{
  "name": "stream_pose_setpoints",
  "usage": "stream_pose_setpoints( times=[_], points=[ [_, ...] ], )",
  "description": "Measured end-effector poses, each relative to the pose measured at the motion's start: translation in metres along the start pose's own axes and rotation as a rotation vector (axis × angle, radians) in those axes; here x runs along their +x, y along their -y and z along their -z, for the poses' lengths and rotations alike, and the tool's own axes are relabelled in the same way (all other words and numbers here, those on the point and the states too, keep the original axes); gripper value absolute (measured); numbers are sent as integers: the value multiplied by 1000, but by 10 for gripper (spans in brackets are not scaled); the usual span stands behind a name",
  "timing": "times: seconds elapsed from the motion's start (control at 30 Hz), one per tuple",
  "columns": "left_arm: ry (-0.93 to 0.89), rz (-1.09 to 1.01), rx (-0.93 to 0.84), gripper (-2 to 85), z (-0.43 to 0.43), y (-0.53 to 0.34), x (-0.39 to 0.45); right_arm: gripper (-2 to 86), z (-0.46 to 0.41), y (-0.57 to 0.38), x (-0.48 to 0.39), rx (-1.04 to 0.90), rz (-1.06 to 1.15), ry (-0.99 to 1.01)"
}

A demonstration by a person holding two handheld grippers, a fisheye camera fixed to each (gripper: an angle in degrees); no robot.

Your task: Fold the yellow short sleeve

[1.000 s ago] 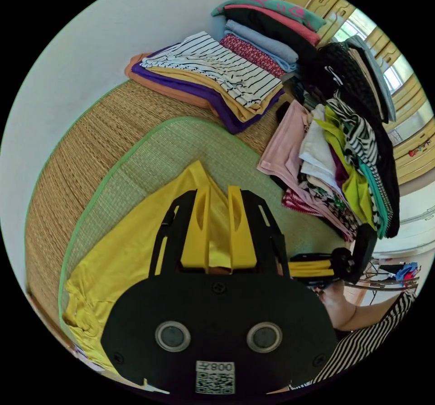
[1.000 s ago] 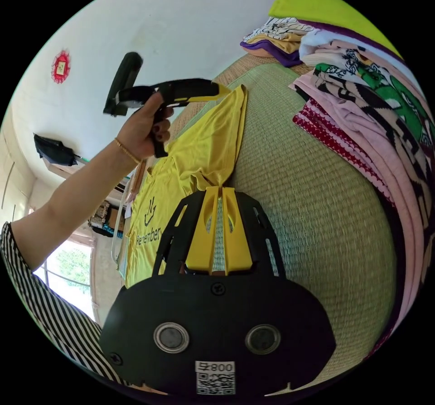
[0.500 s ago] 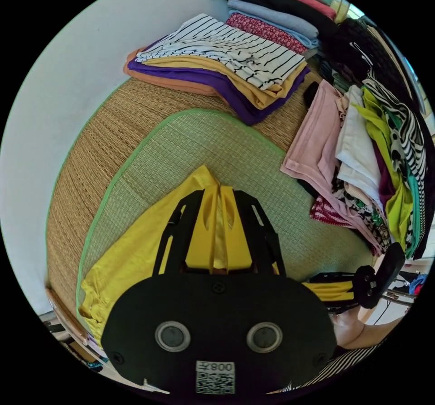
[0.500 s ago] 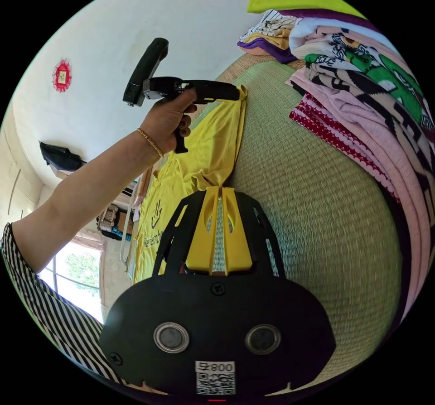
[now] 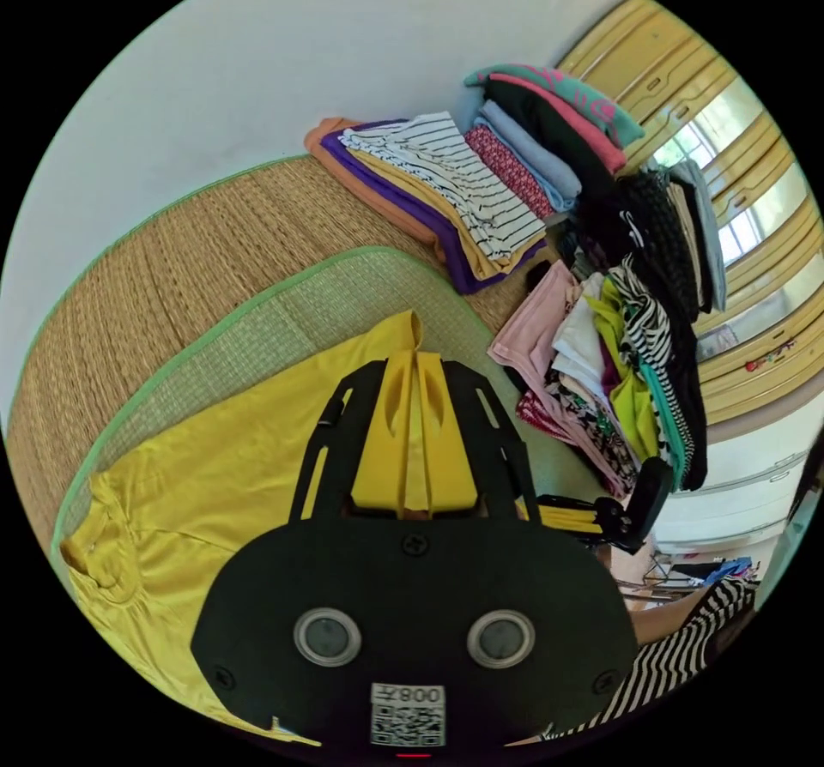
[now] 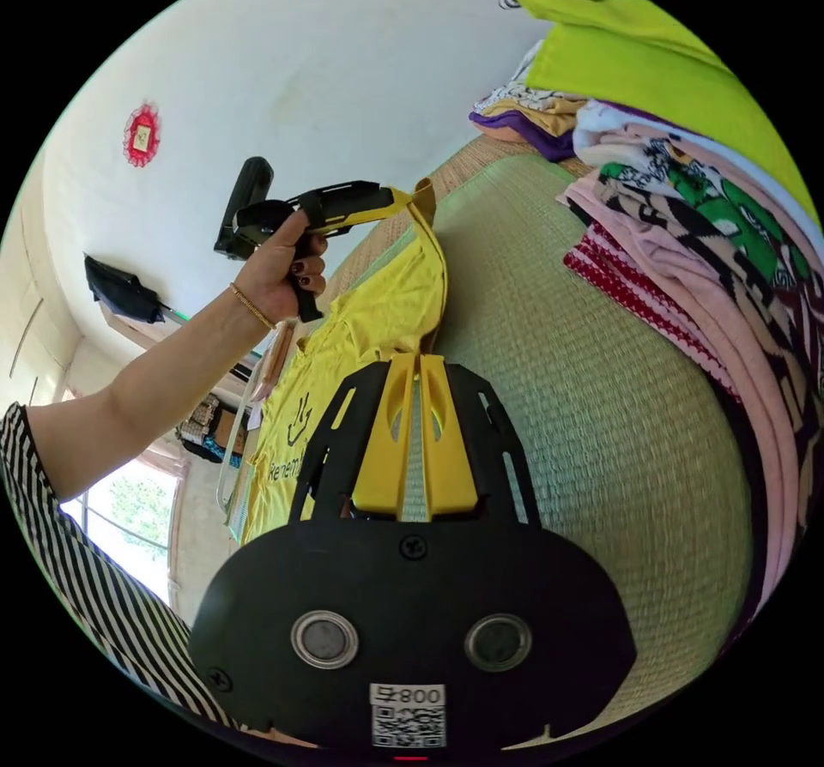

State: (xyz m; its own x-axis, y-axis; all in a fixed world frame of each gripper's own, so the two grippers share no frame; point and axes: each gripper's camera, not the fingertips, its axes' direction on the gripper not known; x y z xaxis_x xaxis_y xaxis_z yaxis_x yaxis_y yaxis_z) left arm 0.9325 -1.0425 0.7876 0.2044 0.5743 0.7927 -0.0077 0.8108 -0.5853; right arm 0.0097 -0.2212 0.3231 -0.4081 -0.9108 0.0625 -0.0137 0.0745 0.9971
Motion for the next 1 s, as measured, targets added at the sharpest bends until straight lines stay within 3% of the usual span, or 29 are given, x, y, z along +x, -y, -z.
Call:
stream_pose_setpoints(
  times=[0.23,0.57,1.0],
  points=[
    [-73,99,88,6,52,-68,-77,5,-4,10,-31,23,89,33],
    [-63,260,136,5,84,-174,-187,5,-50,29,-91,-102,238,124],
    [19,299,112,5,69,-245,-258,5,-108,47,-147,-268,336,100]
  ],
)
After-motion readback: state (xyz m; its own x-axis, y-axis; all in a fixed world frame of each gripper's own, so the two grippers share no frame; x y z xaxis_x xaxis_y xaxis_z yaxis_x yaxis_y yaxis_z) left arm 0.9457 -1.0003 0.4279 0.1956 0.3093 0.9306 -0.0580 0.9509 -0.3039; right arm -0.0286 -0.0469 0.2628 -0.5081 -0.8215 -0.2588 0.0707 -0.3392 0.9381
